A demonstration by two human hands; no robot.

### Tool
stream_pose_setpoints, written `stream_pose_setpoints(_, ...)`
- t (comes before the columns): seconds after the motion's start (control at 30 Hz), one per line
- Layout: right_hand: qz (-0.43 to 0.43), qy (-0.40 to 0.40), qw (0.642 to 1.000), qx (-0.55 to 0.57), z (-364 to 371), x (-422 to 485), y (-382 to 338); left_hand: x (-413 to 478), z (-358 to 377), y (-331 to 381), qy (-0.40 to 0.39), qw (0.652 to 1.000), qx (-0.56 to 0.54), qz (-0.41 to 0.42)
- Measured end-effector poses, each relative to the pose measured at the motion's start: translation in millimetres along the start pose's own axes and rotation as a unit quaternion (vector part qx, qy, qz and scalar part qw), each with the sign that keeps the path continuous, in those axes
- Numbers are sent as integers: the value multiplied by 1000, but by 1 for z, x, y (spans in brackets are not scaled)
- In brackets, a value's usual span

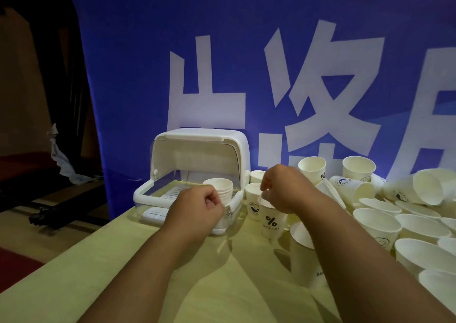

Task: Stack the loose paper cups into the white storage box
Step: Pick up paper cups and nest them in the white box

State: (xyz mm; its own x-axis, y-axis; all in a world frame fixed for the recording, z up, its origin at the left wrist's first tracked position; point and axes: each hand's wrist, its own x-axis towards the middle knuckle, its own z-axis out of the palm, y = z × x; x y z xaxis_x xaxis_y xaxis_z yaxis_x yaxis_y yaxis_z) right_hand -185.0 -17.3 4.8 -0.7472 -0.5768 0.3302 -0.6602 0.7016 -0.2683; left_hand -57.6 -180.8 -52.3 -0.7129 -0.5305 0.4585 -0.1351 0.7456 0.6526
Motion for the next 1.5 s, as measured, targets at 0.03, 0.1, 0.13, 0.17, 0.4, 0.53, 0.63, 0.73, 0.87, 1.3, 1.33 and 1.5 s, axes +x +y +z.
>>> stream_pose_setpoints(0.03,9,-16,1000,-4,-2,0,5,-2,3,3,-5,1000,3,4)
stream_pose_setpoints(0.1,14,-56,998,-25,-4,0,11,-3,10,9,-14,1000,16,19)
stream_pose_setpoints(0.13,12,-76,996,-39,-5,-1,14,-4,13,12,-19,999,23,29)
stream_pose_setpoints(0.17,13,-92,994,-50,-6,-1,16,-5,16,14,-21,998,33,44)
stream_pose_setpoints(0.4,21,-113,992,-50,-8,0,27,-3,40,35,3,975,156,158)
stream_pose_setpoints(0.53,21,-82,996,-41,-22,-1,30,6,51,45,-23,952,242,184)
stream_pose_setpoints(0.63,19,-82,995,-47,-33,-3,33,13,62,51,-53,939,292,175)
stream_pose_setpoints(0.73,21,-83,994,-62,-40,-4,34,18,75,59,-65,925,322,190)
stream_pose_setpoints(0.87,38,-63,996,-56,-45,-4,36,27,92,62,-104,925,330,155)
stream_pose_setpoints(1.3,88,1,996,1,-53,-5,34,15,40,73,-29,990,71,117)
stream_pose_setpoints(1.33,91,5,996,14,-53,-5,33,15,36,71,2,991,45,129)
stream_pose_setpoints(1.5,96,41,990,90,-50,-5,24,18,25,44,177,966,-64,180)
